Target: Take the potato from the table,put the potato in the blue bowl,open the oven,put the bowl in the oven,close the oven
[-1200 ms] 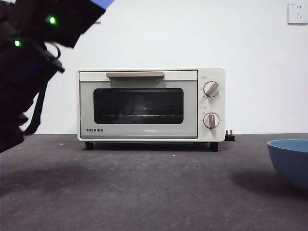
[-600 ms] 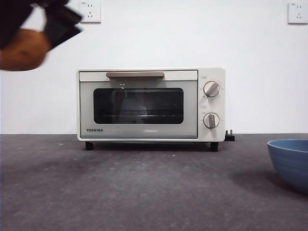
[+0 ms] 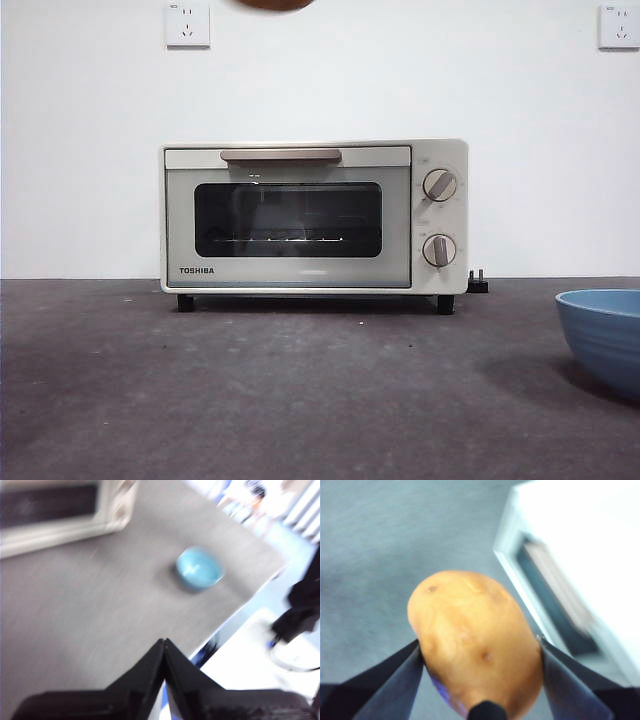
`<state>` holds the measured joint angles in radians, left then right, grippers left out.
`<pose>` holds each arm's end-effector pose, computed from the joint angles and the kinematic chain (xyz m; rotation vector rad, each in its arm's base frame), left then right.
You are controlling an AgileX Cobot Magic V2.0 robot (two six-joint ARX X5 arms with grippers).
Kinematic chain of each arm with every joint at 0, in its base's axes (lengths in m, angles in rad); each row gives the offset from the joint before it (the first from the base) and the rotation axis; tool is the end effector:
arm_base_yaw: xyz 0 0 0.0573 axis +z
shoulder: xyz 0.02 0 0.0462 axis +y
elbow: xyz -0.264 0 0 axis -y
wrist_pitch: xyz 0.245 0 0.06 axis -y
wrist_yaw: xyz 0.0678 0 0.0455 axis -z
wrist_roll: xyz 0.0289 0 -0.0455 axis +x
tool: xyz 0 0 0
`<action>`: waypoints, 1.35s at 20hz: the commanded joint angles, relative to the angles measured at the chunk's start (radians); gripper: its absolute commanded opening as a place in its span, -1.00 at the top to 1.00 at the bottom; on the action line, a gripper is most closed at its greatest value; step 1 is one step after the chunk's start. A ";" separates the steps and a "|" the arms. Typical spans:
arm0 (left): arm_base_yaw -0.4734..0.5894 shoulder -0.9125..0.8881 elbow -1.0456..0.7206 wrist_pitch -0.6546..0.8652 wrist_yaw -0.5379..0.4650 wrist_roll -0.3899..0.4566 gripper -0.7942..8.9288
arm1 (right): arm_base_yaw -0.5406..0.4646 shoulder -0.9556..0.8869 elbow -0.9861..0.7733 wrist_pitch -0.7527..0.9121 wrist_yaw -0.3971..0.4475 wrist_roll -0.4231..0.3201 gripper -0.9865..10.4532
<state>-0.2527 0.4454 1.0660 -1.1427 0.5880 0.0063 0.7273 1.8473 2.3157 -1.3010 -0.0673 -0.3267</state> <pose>0.0210 -0.0220 0.3627 -0.0839 0.5274 -0.8227 0.2591 0.2332 0.4501 -0.5693 0.6835 0.8789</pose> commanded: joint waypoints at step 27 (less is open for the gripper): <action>-0.003 0.357 0.003 0.274 0.168 0.132 0.85 | -0.451 -0.684 -1.226 0.297 -0.002 0.121 0.83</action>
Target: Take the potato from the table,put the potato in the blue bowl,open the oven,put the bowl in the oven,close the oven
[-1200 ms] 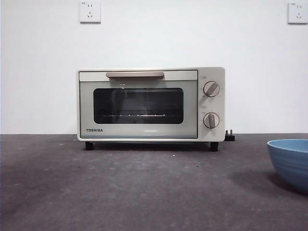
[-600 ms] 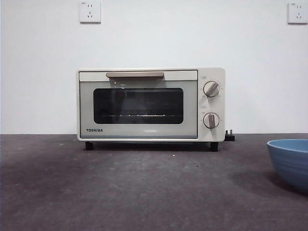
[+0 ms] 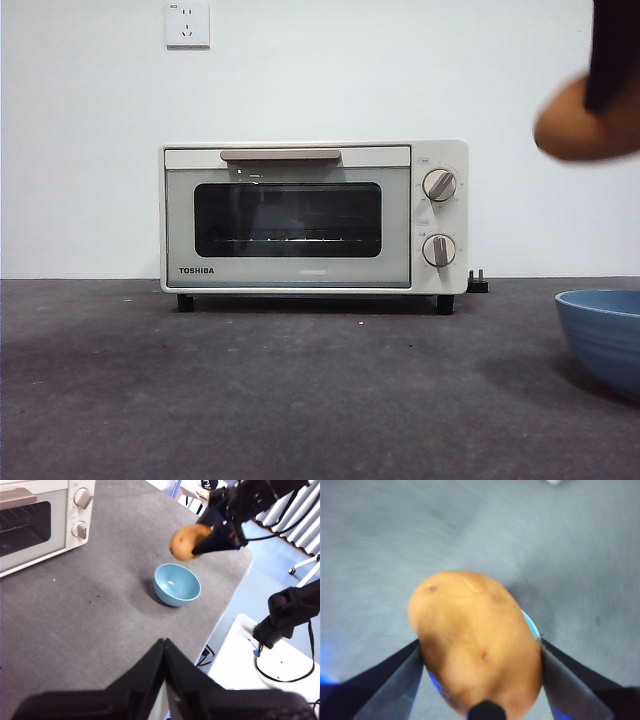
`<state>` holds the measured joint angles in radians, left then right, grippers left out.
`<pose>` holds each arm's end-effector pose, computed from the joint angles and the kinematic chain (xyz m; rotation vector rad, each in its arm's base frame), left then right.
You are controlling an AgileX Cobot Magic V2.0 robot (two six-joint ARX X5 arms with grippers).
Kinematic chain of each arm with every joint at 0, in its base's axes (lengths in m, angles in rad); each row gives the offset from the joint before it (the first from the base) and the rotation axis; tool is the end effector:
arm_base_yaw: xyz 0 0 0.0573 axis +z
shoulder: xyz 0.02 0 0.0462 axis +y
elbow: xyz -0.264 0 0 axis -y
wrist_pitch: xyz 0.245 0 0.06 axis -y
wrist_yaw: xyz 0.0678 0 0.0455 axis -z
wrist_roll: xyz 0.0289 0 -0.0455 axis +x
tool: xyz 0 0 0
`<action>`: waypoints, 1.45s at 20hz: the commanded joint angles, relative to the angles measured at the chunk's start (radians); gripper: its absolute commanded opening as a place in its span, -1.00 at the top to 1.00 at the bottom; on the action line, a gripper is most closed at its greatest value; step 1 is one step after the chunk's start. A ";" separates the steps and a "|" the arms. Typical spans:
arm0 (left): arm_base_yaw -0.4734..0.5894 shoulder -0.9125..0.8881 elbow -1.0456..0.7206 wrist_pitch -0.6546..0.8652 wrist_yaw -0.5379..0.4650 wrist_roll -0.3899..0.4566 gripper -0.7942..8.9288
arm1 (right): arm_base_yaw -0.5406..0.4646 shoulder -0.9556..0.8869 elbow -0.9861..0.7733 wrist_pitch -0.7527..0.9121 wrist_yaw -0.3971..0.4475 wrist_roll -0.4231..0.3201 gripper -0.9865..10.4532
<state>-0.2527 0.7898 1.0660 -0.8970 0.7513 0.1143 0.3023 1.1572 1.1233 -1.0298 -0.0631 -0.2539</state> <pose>0.1169 -0.0506 0.3638 -0.0583 0.5699 -1.0036 0.1978 0.0636 0.3124 -0.3546 1.0165 0.4643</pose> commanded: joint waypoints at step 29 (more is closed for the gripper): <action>-0.002 0.472 0.004 0.687 -0.143 -0.223 0.85 | -0.080 0.236 -0.082 0.008 -0.026 0.227 0.05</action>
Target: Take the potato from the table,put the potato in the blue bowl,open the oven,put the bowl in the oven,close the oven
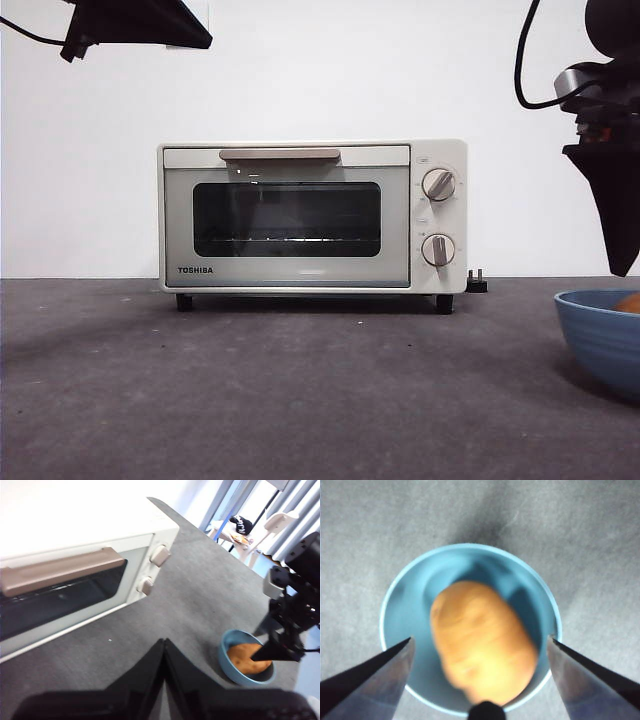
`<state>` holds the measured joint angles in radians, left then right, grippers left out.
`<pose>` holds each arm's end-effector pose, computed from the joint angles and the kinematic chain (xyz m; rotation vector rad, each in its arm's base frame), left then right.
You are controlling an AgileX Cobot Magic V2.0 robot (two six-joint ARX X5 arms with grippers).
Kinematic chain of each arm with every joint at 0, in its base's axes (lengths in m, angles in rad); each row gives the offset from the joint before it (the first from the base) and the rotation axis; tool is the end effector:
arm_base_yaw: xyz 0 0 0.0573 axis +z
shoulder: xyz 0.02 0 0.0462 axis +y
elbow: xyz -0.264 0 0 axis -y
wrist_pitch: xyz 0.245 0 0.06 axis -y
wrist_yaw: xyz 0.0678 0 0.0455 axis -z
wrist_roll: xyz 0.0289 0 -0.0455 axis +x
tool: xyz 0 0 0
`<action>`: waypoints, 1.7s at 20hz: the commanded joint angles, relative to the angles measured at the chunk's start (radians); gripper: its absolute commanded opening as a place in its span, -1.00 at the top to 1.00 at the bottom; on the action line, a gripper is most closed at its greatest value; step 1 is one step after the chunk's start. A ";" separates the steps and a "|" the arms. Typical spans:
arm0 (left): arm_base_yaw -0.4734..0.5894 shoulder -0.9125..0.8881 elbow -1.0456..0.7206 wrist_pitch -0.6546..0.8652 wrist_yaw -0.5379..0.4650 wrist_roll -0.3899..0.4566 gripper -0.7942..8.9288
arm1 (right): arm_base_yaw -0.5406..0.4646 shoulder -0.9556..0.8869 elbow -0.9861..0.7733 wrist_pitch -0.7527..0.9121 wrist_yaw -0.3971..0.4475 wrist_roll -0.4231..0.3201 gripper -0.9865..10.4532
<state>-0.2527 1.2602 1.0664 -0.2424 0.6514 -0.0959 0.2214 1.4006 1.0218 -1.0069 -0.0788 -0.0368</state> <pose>0.2605 -0.0854 0.3282 -0.1772 0.4849 -0.8680 0.2365 0.0556 0.2339 -0.1295 1.3823 0.2760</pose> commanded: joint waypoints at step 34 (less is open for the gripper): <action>-0.067 0.558 0.415 -0.230 -0.288 0.159 0.85 | 0.002 -0.783 0.213 -0.363 -0.227 0.253 0.84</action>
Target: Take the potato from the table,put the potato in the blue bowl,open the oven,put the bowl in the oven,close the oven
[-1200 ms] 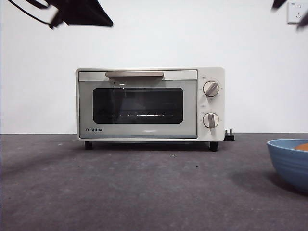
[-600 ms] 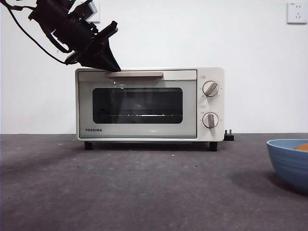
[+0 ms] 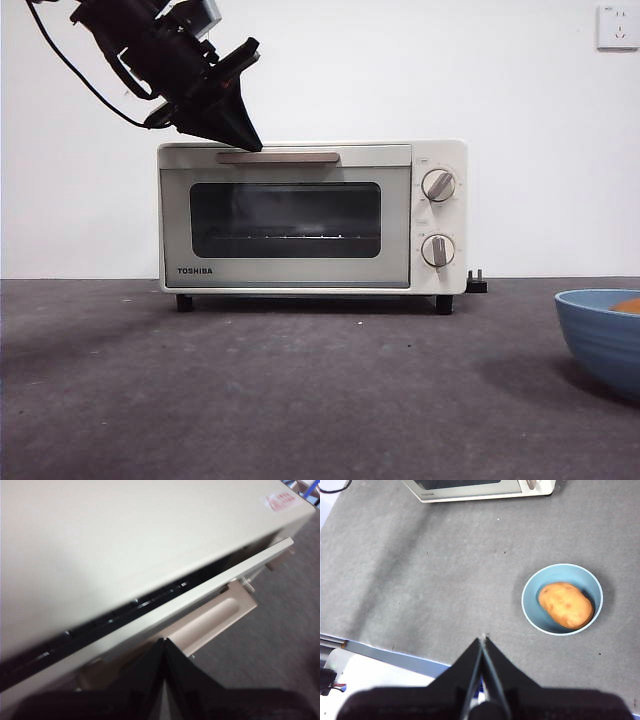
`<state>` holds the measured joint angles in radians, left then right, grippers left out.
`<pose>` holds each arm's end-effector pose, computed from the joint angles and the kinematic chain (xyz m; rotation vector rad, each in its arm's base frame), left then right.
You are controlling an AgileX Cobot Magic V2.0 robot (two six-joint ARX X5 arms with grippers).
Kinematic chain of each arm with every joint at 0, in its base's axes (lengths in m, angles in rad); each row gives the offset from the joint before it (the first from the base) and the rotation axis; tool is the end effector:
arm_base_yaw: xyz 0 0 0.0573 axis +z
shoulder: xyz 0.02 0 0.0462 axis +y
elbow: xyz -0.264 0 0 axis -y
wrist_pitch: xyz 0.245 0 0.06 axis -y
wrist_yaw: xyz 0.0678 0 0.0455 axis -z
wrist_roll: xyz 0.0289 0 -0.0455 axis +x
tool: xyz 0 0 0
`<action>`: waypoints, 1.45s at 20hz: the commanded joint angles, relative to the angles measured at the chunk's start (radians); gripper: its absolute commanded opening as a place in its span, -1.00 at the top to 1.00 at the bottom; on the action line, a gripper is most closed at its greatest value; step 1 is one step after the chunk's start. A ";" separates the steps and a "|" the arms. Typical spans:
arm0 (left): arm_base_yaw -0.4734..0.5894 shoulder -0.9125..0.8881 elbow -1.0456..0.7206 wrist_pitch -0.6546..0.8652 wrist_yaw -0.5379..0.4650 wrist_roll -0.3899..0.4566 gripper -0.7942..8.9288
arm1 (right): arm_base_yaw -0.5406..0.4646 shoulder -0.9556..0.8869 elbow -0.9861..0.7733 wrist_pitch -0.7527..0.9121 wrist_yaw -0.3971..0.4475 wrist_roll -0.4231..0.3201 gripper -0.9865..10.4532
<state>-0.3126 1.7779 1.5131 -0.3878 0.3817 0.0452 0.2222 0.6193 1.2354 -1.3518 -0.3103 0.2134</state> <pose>0.3789 -0.1338 0.2982 0.0188 0.6498 -0.6839 0.0380 0.0176 0.3833 0.2315 0.7952 0.4270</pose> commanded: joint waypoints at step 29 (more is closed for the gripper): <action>-0.130 -0.232 -0.654 0.306 -0.255 -0.215 0.85 | 0.001 -0.002 0.000 -0.006 0.013 -0.033 0.84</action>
<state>-0.4431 1.5429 0.8635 -0.1226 0.1375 -0.1635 0.2222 0.6193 1.2354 -1.3518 -0.2974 0.1902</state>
